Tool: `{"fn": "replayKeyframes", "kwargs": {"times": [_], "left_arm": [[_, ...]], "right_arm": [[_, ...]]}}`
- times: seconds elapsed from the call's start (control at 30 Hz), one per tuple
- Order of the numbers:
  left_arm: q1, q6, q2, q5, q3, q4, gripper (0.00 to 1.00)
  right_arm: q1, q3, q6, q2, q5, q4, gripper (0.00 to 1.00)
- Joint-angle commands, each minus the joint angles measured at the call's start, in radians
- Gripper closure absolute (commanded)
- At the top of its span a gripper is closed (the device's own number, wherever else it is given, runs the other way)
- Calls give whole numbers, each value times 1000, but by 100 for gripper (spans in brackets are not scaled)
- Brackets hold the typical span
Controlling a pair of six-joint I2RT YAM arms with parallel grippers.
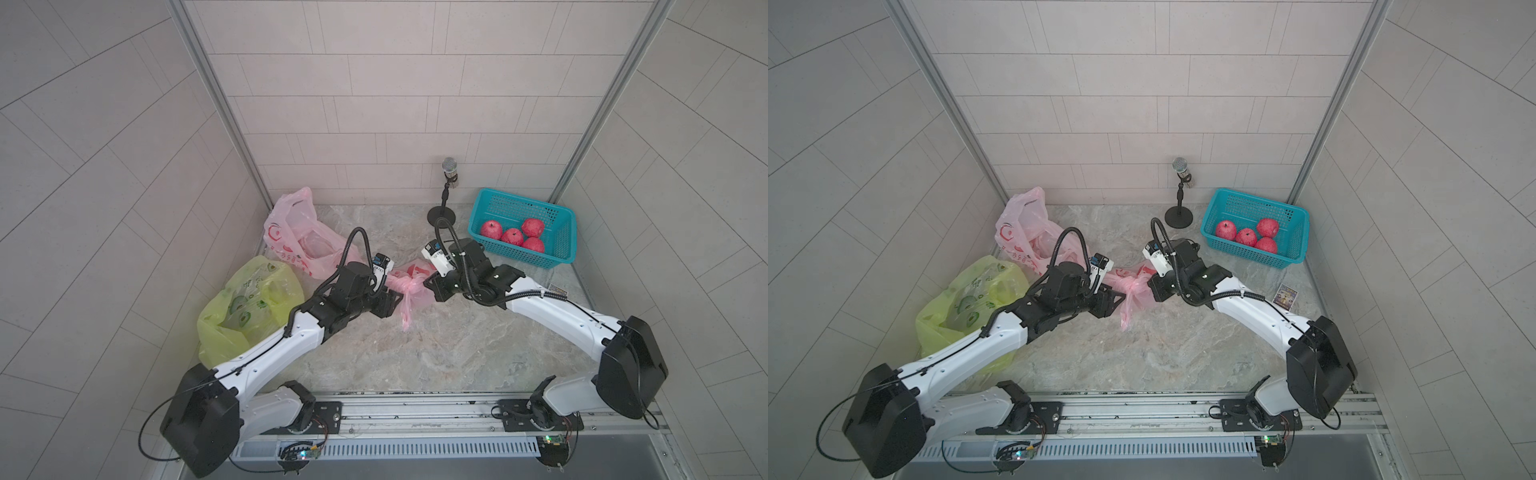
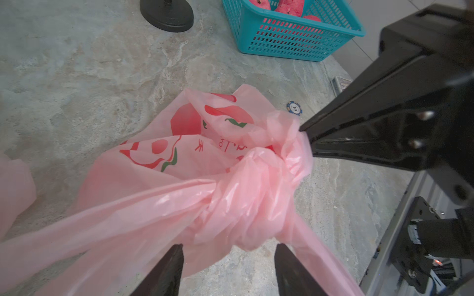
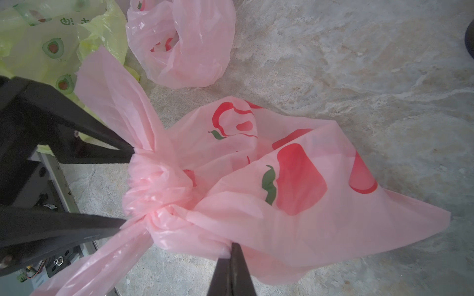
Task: Untie the knot of a plastic bag & take out the apple
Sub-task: Untie the plastic bag at the center of the board.
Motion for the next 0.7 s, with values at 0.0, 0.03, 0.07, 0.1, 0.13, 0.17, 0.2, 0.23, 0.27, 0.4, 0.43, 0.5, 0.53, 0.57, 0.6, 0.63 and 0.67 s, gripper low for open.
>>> {"fn": "replayKeyframes", "kwargs": {"times": [0.0, 0.03, 0.07, 0.1, 0.13, 0.17, 0.2, 0.23, 0.27, 0.4, 0.43, 0.5, 0.53, 0.57, 0.6, 0.63, 0.67], "left_arm": [[-3, 43, 27, -65, 28, 49, 42], [-2, 48, 34, -68, 32, 55, 44], [-2, 53, 40, -69, 35, 66, 46], [-2, 57, 50, -67, 37, 77, 49], [-2, 61, 58, -63, 41, 82, 52], [-2, 63, 69, -60, 45, 84, 55], [-2, 65, 79, -56, 51, 85, 59], [-2, 65, 86, -53, 52, 89, 62], [-2, 64, 90, -51, 50, 98, 65], [-2, 59, 96, -48, 57, 124, 90], [-2, 54, 94, -52, 62, 117, 96], [-1, 34, 85, -83, 71, 94, 100], [0, 24, 78, -114, 73, 74, 100], [5, 6, 65, -155, 73, 45, 100], [19, 0, 56, -172, 68, 24, 100], [42, -11, 46, -166, 58, 17, 100], [77, -36, 36, -151, 35, 22, 100]], "right_arm": [[-2, 22, -2, -13, -14, -9, 100], [-2, 22, -2, -13, -17, -13, 100], [-2, 22, -2, -13, -20, -14, 100], [-2, 22, -2, -14, -22, -15, 100], [-2, 22, -2, -13, -21, -15, 100], [-2, 23, -2, -14, -20, -15, 100], [-1, 22, -2, -15, -20, -15, 100], [-2, 24, -1, -15, -20, -15, 100], [-3, 24, 0, -14, -23, -15, 100], [-11, 27, 13, -11, -26, -29, 100], [-20, 27, 25, -12, -28, -32, 100], [-62, 25, 61, -11, -52, -42, 100], [-89, 25, 83, -16, -65, -51, 100], [-130, 20, 112, -24, -81, -56, 100], [-173, 10, 143, -33, -100, -53, 100], [-211, -1, 168, -42, -119, -47, 100], [-252, -18, 196, -52, -141, -37, 100]]}}
